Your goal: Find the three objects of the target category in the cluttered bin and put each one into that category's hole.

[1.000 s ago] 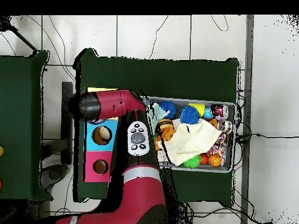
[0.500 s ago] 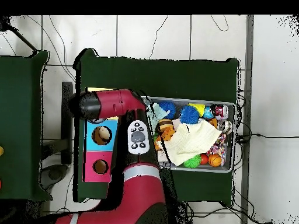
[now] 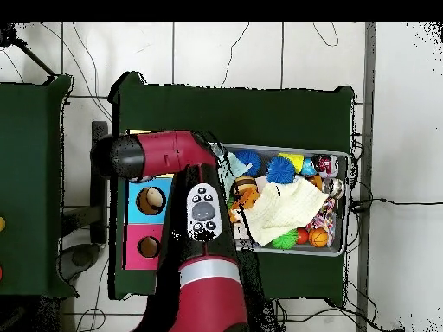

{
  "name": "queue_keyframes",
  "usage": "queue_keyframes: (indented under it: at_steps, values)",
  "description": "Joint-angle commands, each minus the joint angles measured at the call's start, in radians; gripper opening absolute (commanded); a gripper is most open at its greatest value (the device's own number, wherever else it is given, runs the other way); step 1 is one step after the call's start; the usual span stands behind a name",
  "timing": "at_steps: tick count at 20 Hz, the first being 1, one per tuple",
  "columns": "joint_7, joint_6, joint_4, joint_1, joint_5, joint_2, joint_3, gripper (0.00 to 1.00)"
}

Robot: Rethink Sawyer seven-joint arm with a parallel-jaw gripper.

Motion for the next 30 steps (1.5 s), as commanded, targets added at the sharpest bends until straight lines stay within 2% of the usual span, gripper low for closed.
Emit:
queue_keyframes:
  at_steps: [1, 9, 16, 24, 30]
  values:
    - [-0.033, 0.118, 0.128, -0.018, -0.033, -0.110, 0.042, 0.00]
    - [-0.024, 0.157, 0.171, -0.017, -0.027, -0.173, 0.039, 0.00]
    - [-0.048, 0.171, 0.161, -0.035, -0.044, -0.174, 0.042, 0.00]
    - [-0.115, 0.143, 0.150, -0.088, -0.068, -0.146, 0.064, 0.00]
    - [-0.157, 0.131, 0.165, -0.130, -0.082, -0.151, 0.079, 0.00]
